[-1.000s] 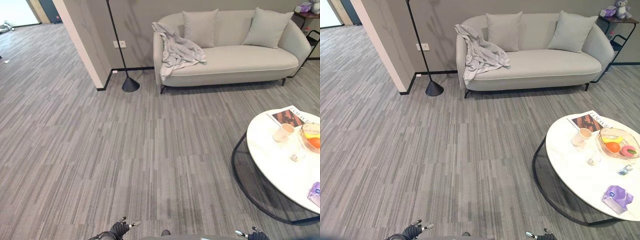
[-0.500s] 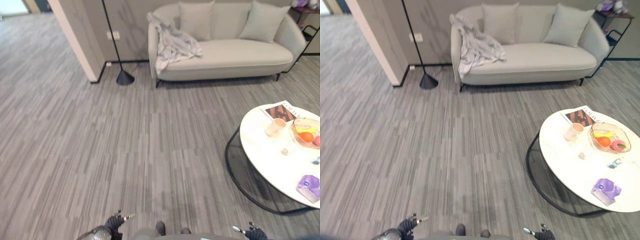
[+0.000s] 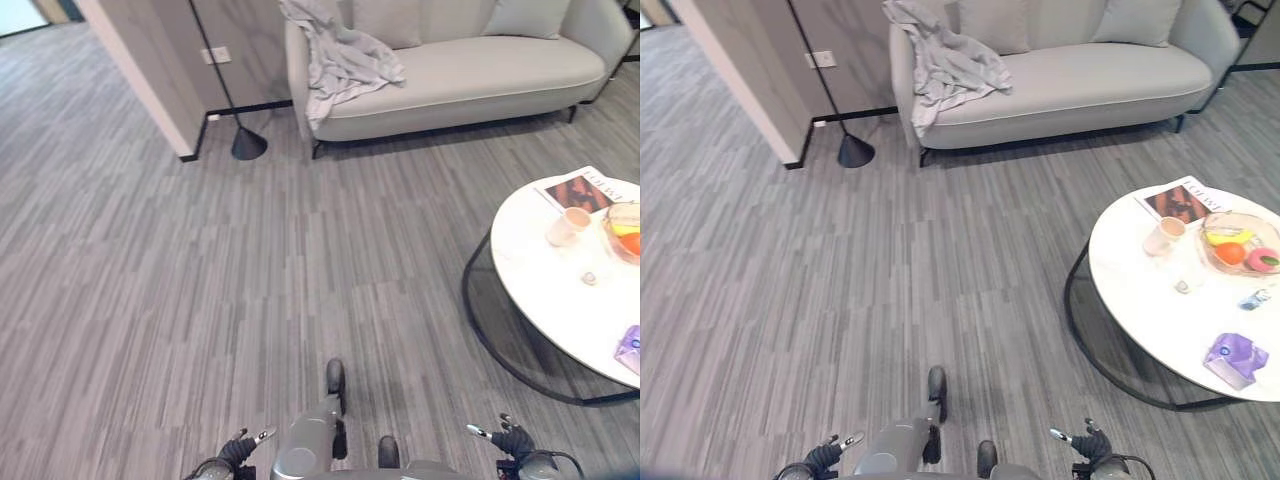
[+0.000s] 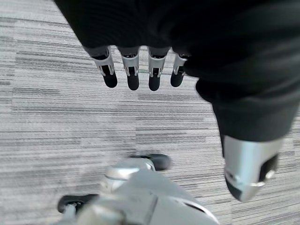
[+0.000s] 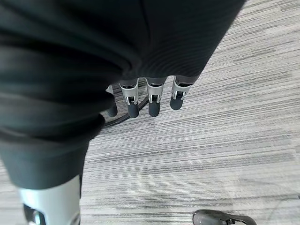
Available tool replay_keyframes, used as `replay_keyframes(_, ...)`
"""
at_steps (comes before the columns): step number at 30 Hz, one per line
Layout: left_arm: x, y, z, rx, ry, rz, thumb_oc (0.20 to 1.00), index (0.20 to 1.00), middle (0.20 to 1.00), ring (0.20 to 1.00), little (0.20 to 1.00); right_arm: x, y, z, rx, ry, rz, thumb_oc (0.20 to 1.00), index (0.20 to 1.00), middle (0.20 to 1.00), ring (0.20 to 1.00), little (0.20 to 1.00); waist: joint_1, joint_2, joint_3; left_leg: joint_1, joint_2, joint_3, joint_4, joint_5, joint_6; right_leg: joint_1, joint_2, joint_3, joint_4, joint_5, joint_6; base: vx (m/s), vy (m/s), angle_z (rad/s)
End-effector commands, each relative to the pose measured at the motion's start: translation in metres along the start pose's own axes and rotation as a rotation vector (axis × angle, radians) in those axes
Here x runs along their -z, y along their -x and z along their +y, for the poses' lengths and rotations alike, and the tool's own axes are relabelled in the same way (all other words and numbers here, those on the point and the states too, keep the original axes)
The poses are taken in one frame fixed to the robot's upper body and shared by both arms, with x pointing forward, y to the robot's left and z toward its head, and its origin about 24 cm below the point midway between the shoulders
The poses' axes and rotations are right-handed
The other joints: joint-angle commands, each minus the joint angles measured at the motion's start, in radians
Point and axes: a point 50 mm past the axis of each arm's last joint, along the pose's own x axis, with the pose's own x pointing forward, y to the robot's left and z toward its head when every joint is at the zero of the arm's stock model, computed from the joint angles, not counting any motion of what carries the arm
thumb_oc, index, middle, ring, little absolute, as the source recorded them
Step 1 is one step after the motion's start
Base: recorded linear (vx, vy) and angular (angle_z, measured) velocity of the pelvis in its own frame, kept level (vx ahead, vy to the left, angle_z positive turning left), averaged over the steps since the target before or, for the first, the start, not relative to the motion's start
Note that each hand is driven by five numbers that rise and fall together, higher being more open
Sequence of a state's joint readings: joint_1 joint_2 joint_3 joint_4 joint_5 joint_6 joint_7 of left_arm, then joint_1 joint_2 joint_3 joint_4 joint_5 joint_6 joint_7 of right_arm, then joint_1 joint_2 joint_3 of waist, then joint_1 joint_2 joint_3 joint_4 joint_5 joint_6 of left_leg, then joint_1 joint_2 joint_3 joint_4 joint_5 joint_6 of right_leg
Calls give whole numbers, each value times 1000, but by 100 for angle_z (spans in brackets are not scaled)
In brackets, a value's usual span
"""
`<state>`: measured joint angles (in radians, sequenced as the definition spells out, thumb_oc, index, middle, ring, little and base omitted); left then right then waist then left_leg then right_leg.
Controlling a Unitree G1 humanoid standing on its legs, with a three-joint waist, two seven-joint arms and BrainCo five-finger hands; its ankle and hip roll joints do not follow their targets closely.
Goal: Hang the clothes on the sofa on the clothes rack.
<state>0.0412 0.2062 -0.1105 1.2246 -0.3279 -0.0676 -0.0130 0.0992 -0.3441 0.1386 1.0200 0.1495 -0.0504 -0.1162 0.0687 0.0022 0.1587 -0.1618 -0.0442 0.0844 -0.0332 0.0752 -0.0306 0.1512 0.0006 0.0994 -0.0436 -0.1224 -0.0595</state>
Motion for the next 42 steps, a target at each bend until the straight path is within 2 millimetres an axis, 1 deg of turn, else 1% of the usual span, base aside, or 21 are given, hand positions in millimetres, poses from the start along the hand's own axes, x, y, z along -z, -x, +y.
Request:
replay_keyframes(1,-11,2,13,-11,-54,-65,1000,1000,1000,1000,1000,-2,1,-12,10,46,-34,1000,1000,1000,1000,1000,40,-47,-56,-29,-55,-3,-19,71,48,95,-98,48,207,98,198,499,177,-24)
replay_keyframes(2,-17,2,15,-8,-55,-89,1000,1000,1000,1000,1000,-11,-1,-18,25,31,-52,1000,1000,1000,1000,1000,41,-40,-43,22,-72,-5,-12,30,75,7,-122,35,419,268,231,372,140,-31)
replay_keyframes(3,-17,2,15,-8,-55,-89,1000,1000,1000,1000,1000,-11,-1,-18,25,31,-53,1000,1000,1000,1000,1000,44,-37,-45,18,-68,-4,-11,30,74,2,-118,38,418,271,230,317,154,-38)
replay_keyframes(4,-20,2,16,-13,-55,-97,1000,1000,1000,1000,1000,-16,-3,-20,35,21,-63,1000,1000,1000,1000,1000,36,-25,-32,59,-67,-11,-21,13,88,-57,-123,27,537,350,227,223,132,-33)
replay_keyframes(6,-21,2,17,-15,-60,-97,1000,1000,1000,1000,1000,-18,-3,-21,43,11,-71,1000,1000,1000,1000,1000,26,-7,-23,95,-62,-16,-32,-2,99,-103,-121,7,618,379,213,287,160,2)
replay_keyframes(7,-27,1,17,-14,-68,-111,1000,1000,1000,1000,1000,-20,-3,-21,49,-1,-77,1000,1000,1000,1000,1000,-8,37,-8,160,-40,-49,-52,-28,114,-239,-127,-54,746,288,174,486,141,43)
replay_keyframes(8,-32,1,15,-11,-72,-127,1000,1000,1000,1000,1000,-17,-2,-21,53,-10,-73,1000,1000,1000,1000,1000,-44,58,8,217,-30,-76,-54,-64,109,-319,-146,-124,651,200,156,606,126,62)
replay_keyframes(10,-36,0,14,-11,-80,-141,1000,1000,1000,1000,1000,-15,-2,-24,58,-14,-65,1000,1000,1000,1000,1000,-76,57,27,268,-32,-95,-54,-101,94,-361,-137,-162,473,175,160,578,-114,62)
replay_keyframes(11,-41,0,12,-7,-96,-155,1000,1000,1000,1000,1000,-12,-2,-25,64,-19,-53,1000,1000,1000,1000,1000,-112,40,43,332,-45,-136,-54,-154,75,-379,-101,-154,190,218,191,627,-219,49)
replay_keyframes(13,-40,-1,10,-4,-104,-154,1000,1000,1000,1000,1000,-6,-1,-24,69,-31,-26,1000,1000,1000,1000,1000,-133,19,44,371,-55,-157,-54,-188,60,-406,-81,-151,1,282,228,536,-181,79)
replay_keyframes(16,-37,-1,5,8,-88,-145,1000,1000,1000,1000,1000,1,0,-24,75,-44,2,1000,1000,1000,1000,1000,-151,19,43,419,-30,-175,-54,-227,38,-446,-61,-165,-44,308,250,401,-163,105)
replay_keyframes(18,-29,-2,-1,25,-96,-118,1000,1000,1000,1000,1000,13,3,-25,75,-37,34,1000,1000,1000,1000,1000,-163,15,11,447,4,-200,-54,-256,30,-404,-52,-154,-44,337,218,576,-369,71)
replay_keyframes(22,-29,-2,-5,22,-86,-115,1000,1000,1000,1000,1000,20,6,-31,91,-37,50,1000,1000,1000,1000,1000,-178,45,-17,433,94,-219,62,-152,-25,-340,-10,-120,-20,313,173,446,-330,58)
replay_keyframes(25,-32,-2,-7,35,-90,-122,1000,1000,1000,1000,1000,17,6,-38,110,-57,31,1000,1000,1000,1000,1000,-176,36,-12,312,133,-187,374,-12,-60,-237,4,-134,-29,244,122,345,-333,31)
replay_keyframes(27,-34,-2,-8,40,-88,-129,1000,1000,1000,1000,1000,13,5,-46,135,-70,15,1000,1000,1000,1000,1000,-165,18,7,223,162,-141,567,64,-36,-170,8,-134,-41,210,90,265,-343,13)
replay_keyframes(30,-37,-2,-8,39,-104,-131,1000,1000,1000,1000,1000,0,2,-54,163,-62,-15,1000,1000,1000,1000,1000,-128,-1,29,92,146,-77,680,4,-3,-105,11,-110,-44,170,73,227,-216,-13)
replay_keyframes(32,-39,-2,-8,41,-107,-138,1000,1000,1000,1000,1000,-6,2,-57,167,-61,-33,1000,1000,1000,1000,1000,-113,-10,30,34,126,-54,656,-20,1,-87,3,-104,-44,158,77,260,-77,-66)
replay_keyframes(34,-41,-2,-10,43,-109,-149,1000,1000,1000,1000,1000,-22,-1,-55,150,-44,-92,1000,1000,1000,1000,1000,-68,-1,41,-26,70,3,379,-53,8,-21,13,-84,-44,121,91,361,-19,-55)
replay_keyframes(35,-41,-2,-10,43,-109,-149,1000,1000,1000,1000,1000,-22,-1,-55,150,-44,-92,1000,1000,1000,1000,1000,-68,-4,41,-24,68,4,371,-48,8,-23,11,-84,-44,122,91,401,26,-17)
replay_keyframes(36,-38,-2,-10,44,-96,-146,1000,1000,1000,1000,1000,-27,-2,-51,136,-30,-112,1000,1000,1000,1000,1000,-39,26,32,-41,39,1,160,14,-1,13,43,-66,-44,97,97,279,18,-38)
replay_keyframes(42,-19,0,1,15,-47,-90,1000,1000,1000,1000,1000,-23,-2,-26,59,11,-94,1000,1000,1000,1000,1000,15,49,5,-94,17,123,-54,103,-9,147,71,8,-44,7,84,502,29,-43)
